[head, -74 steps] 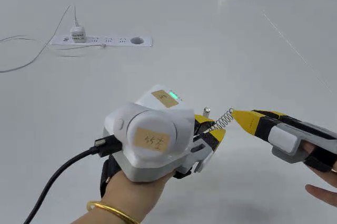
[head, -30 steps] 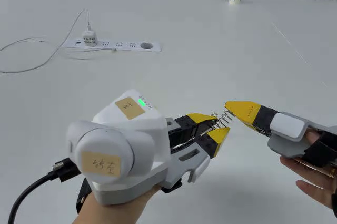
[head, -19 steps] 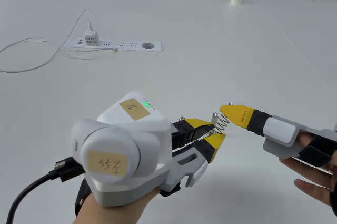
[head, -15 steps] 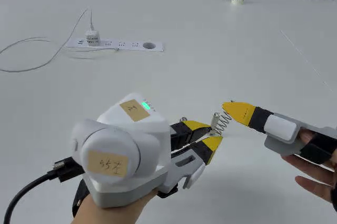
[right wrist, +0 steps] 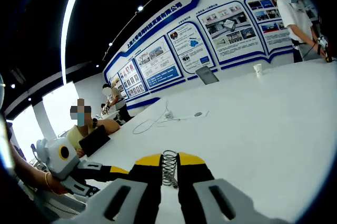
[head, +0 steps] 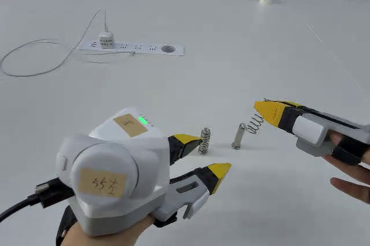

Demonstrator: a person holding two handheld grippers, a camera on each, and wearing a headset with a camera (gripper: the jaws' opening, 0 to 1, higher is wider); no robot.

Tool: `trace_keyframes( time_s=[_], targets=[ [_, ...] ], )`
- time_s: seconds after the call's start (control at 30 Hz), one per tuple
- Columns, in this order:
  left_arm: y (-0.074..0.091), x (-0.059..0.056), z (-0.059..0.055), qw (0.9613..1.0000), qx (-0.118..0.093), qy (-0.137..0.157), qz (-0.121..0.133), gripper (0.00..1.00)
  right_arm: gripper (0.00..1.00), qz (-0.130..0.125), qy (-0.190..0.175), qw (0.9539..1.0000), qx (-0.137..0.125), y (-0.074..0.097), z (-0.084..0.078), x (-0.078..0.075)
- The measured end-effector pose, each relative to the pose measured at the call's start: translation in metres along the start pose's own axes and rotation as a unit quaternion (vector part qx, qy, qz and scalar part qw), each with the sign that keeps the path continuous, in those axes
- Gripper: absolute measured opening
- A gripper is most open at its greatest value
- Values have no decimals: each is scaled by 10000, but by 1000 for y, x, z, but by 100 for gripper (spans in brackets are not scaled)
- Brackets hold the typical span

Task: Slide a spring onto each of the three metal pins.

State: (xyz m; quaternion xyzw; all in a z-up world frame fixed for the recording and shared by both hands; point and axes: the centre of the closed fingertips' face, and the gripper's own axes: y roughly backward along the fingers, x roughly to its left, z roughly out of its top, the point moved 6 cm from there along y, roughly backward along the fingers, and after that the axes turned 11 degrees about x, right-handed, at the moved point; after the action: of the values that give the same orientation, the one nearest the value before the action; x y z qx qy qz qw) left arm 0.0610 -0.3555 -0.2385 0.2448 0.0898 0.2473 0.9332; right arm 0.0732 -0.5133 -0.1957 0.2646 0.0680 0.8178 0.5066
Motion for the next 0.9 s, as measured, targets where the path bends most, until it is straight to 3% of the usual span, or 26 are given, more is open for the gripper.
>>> trace_keyframes(
  time_s=[0.37,0.63,0.9],
  targets=[
    [15,18,-11,9989,122,-6,446,56,11,-339,729,9967,77,-16,1,-14],
    [22,24,-17,9980,124,72,608,78,11,-493,853,9951,32,-28,0,-25],
    [23,25,-22,9976,189,134,650,91,12,-653,899,9937,125,-40,-5,-33]
  ],
)
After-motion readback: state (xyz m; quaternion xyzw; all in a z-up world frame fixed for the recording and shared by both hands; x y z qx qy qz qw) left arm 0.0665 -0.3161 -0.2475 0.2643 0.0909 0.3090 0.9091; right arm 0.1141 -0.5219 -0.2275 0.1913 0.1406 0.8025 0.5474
